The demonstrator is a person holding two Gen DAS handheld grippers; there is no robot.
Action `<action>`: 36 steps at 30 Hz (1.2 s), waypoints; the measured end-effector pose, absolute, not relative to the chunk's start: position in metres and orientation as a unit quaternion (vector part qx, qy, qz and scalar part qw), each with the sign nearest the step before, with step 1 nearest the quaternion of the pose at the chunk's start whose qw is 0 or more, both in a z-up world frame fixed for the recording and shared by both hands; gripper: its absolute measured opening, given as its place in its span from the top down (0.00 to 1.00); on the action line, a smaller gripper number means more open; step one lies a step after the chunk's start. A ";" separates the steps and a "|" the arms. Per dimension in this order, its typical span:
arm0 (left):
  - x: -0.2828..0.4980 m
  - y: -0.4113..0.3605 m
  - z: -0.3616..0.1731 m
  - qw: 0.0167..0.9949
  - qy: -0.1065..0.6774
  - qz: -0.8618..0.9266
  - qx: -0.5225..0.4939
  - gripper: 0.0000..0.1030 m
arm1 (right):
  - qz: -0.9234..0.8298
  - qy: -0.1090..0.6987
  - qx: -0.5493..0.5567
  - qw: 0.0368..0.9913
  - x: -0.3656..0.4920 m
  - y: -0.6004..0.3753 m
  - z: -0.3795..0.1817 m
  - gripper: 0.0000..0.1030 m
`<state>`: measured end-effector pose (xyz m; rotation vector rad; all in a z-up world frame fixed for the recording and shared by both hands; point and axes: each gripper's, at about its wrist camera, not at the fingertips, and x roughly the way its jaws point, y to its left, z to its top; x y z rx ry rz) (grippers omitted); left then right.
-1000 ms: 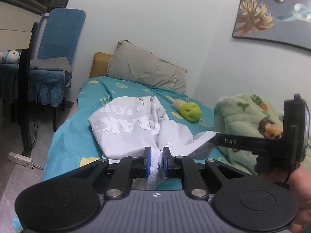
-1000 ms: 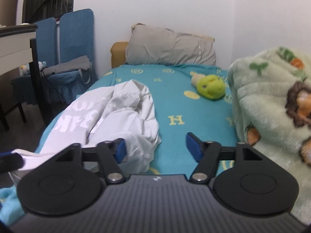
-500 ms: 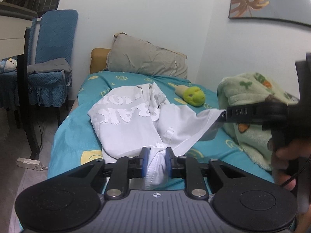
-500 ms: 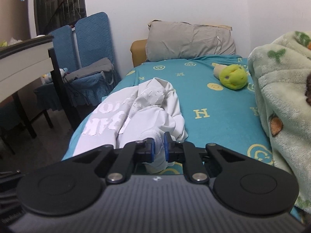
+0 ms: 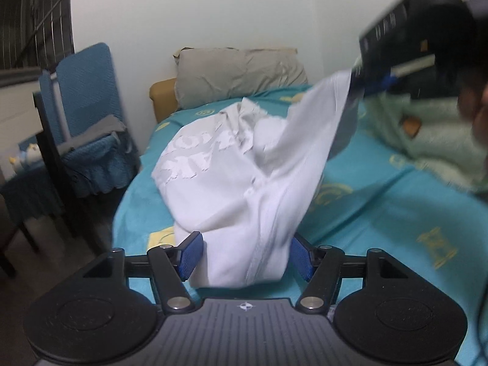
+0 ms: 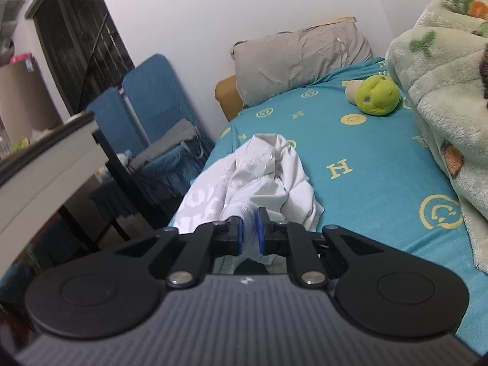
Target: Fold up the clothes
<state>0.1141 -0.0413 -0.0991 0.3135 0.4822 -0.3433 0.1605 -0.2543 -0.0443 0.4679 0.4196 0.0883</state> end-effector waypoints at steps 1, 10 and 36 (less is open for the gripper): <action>0.114 -0.043 -0.100 0.944 0.234 -0.165 0.164 0.37 | 0.042 0.202 0.236 0.950 0.160 -0.257 -0.044 0.88; 0.128 -0.019 -0.089 0.970 0.207 -0.043 0.124 0.29 | 0.032 0.184 0.250 0.950 0.157 -0.266 -0.041 0.88; 0.103 -0.033 -0.072 0.969 0.160 -0.139 0.128 0.13 | 0.071 0.180 0.260 0.946 0.149 -0.262 -0.027 0.92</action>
